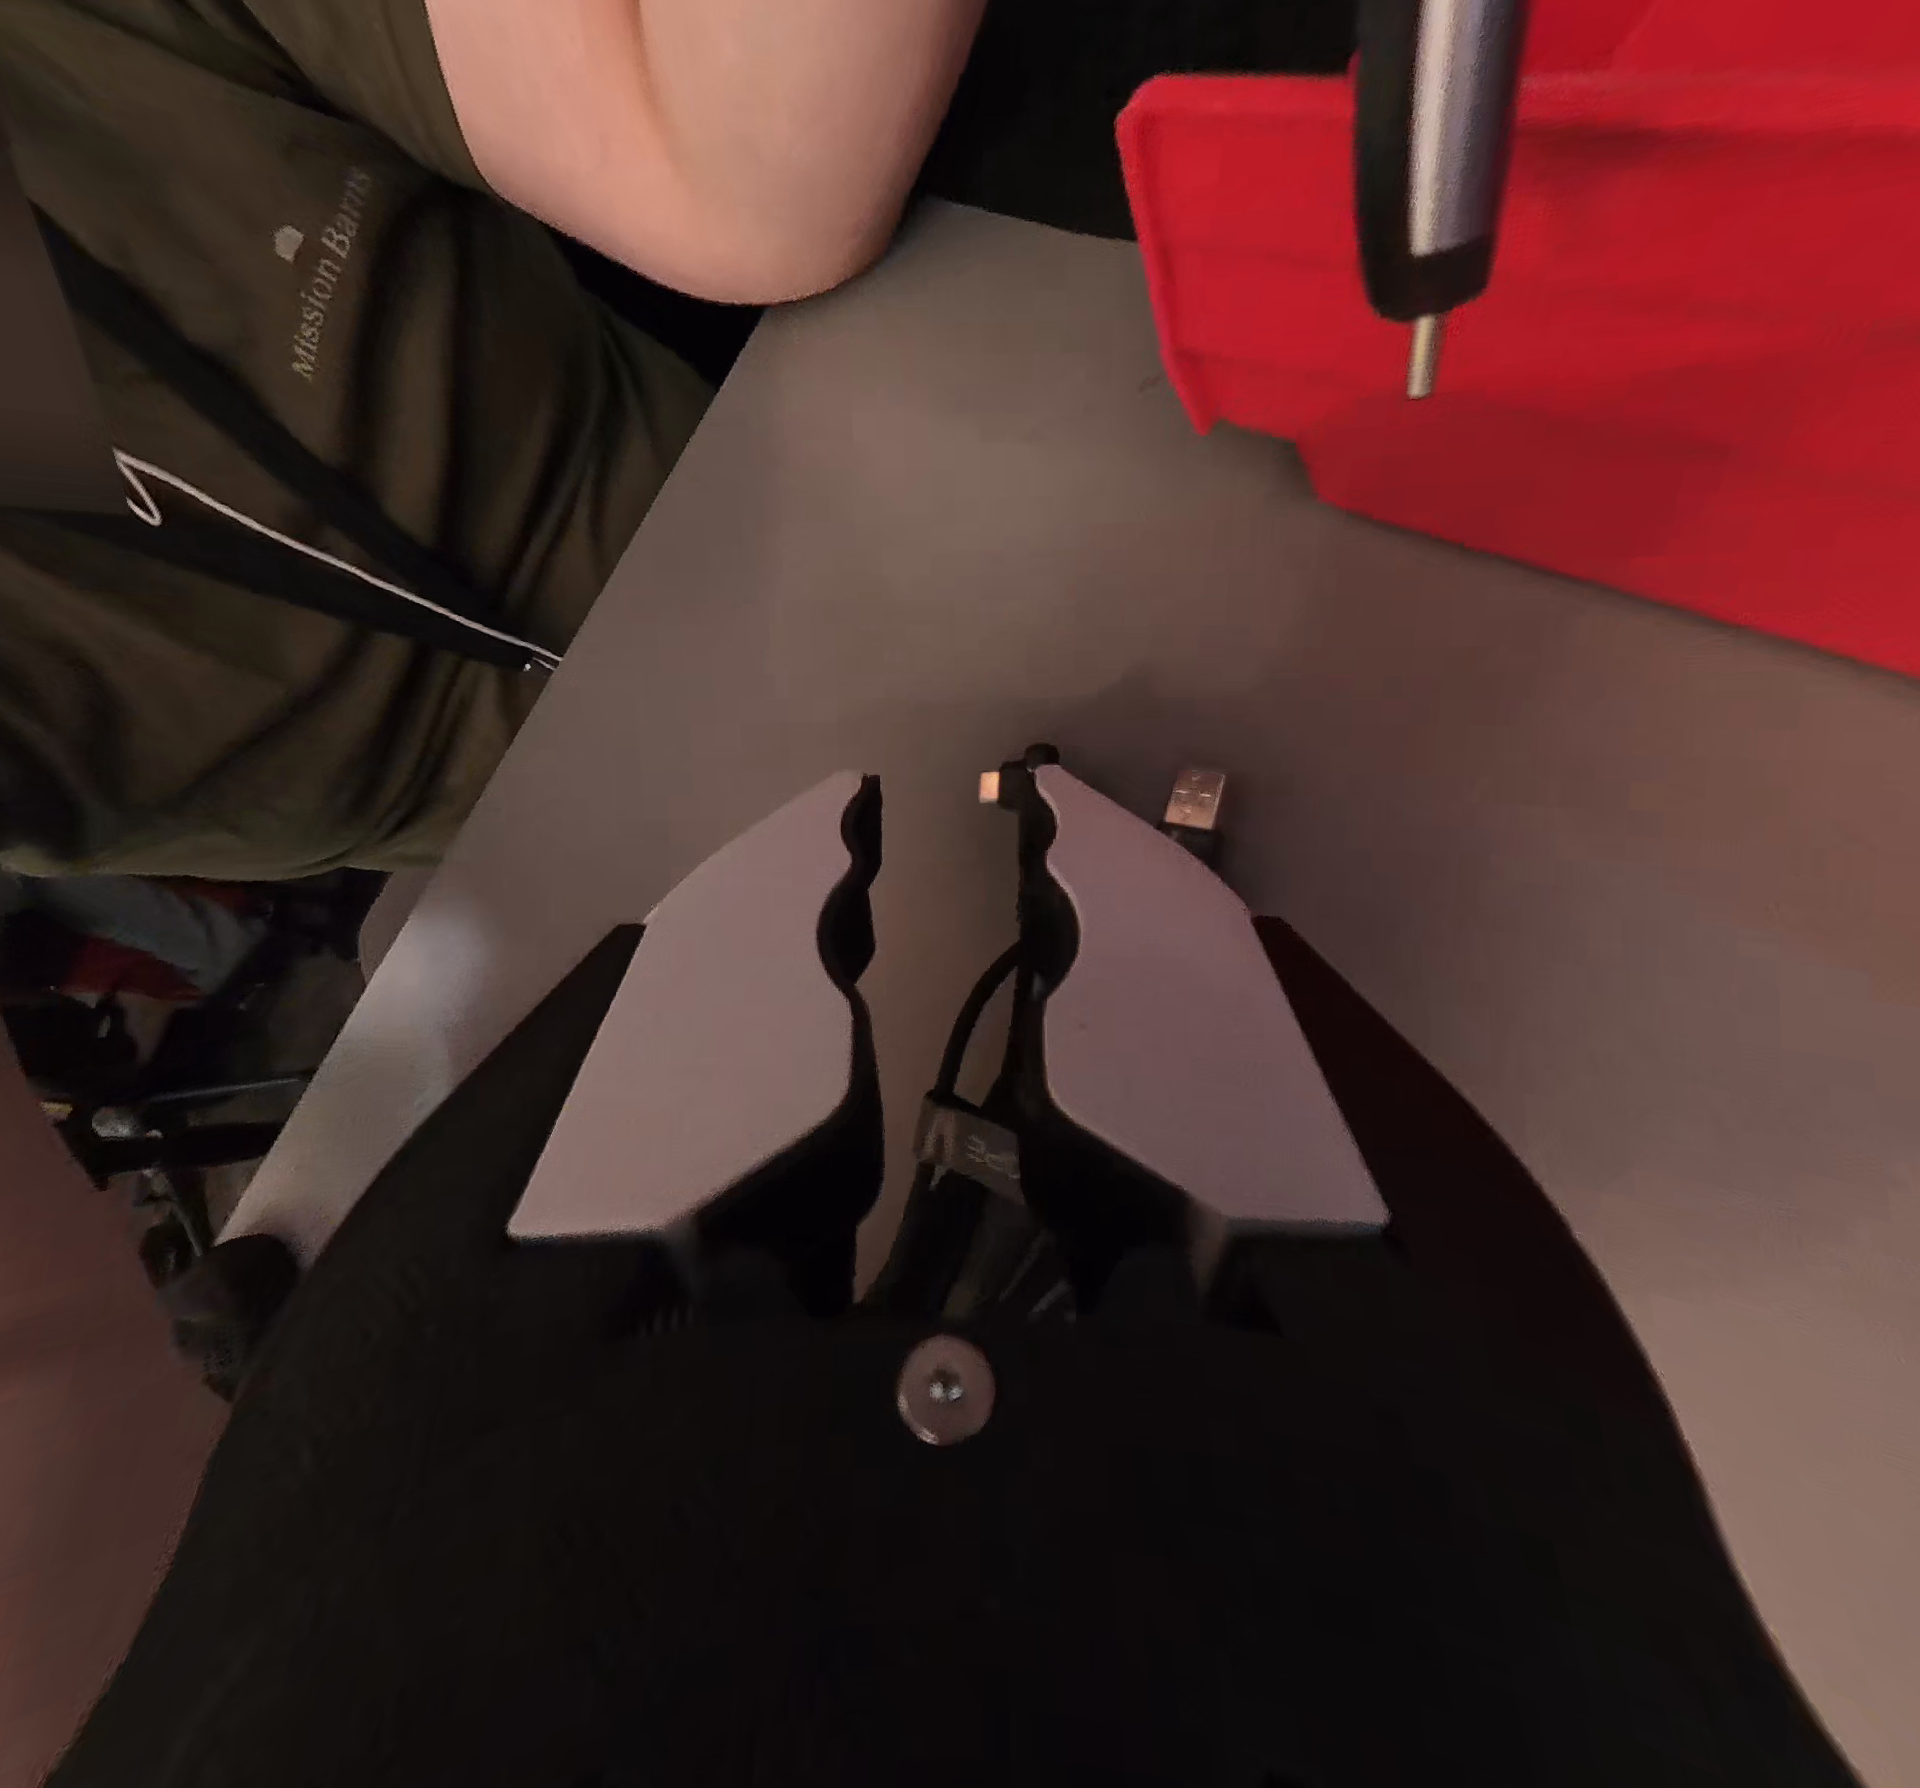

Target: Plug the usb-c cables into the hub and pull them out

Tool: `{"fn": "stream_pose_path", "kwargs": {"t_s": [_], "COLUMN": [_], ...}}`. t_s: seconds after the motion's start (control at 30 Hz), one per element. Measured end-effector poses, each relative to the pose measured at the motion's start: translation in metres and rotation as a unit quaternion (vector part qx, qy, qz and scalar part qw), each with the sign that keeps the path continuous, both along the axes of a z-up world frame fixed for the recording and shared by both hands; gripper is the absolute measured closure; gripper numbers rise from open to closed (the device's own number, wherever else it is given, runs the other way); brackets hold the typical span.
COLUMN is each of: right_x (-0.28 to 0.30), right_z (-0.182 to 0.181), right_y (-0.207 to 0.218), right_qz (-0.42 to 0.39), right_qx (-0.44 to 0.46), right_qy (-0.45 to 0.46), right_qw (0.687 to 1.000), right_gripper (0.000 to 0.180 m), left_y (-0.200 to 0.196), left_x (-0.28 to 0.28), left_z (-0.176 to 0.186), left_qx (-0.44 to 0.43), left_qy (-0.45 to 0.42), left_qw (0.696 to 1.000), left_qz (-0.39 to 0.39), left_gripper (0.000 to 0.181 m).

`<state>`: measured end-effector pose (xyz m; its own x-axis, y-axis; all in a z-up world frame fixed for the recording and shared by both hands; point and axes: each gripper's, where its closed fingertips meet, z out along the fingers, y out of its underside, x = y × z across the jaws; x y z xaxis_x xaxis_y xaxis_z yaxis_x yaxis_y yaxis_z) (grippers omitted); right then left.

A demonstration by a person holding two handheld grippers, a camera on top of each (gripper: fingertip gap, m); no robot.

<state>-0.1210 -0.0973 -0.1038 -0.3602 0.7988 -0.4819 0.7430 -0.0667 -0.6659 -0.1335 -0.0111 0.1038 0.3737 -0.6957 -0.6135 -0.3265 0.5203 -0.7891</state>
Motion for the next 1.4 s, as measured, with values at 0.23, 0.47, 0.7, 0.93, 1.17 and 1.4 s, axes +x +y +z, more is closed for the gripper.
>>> {"fn": "stream_pose_path", "kwargs": {"t_s": [0.23,0.47,0.7,0.93,1.17,1.4], "right_x": [-0.004,-0.005,-0.005,-0.008,-0.010,-0.012], "right_z": [-0.025,-0.038,-0.040,-0.036,-0.041,-0.048], "right_y": [0.004,-0.003,-0.006,-0.012,-0.015,-0.016], "right_qz": [0.014,0.051,0.064,0.088,0.102,0.101], "right_qx": [-0.004,-0.021,0.017,0.066,0.087,0.110], "right_qy": [-0.032,-0.086,-0.085,-0.082,-0.100,-0.096], "right_qw": [0.999,0.995,0.994,0.991,0.986,0.984], "right_gripper": [0.153,0.153,0.155,0.160,0.159,0.160], "left_y": [-0.001,-0.003,-0.003,-0.004,-0.004,-0.001], "left_x": [-0.003,-0.007,-0.011,-0.012,-0.010,-0.012], "left_z": [0.003,0.007,0.011,0.012,0.010,0.009], "left_qx": [-0.001,0.004,0.003,0.005,0.002,0.000], "left_qy": [-0.012,-0.016,-0.028,-0.026,-0.021,-0.022], "left_qw": [1.000,1.000,1.000,1.000,1.000,1.000], "left_qz": [-0.005,-0.003,-0.002,-0.001,-0.001,0.003], "left_gripper": [0.172,0.172,0.172,0.172,0.172,0.172]}}
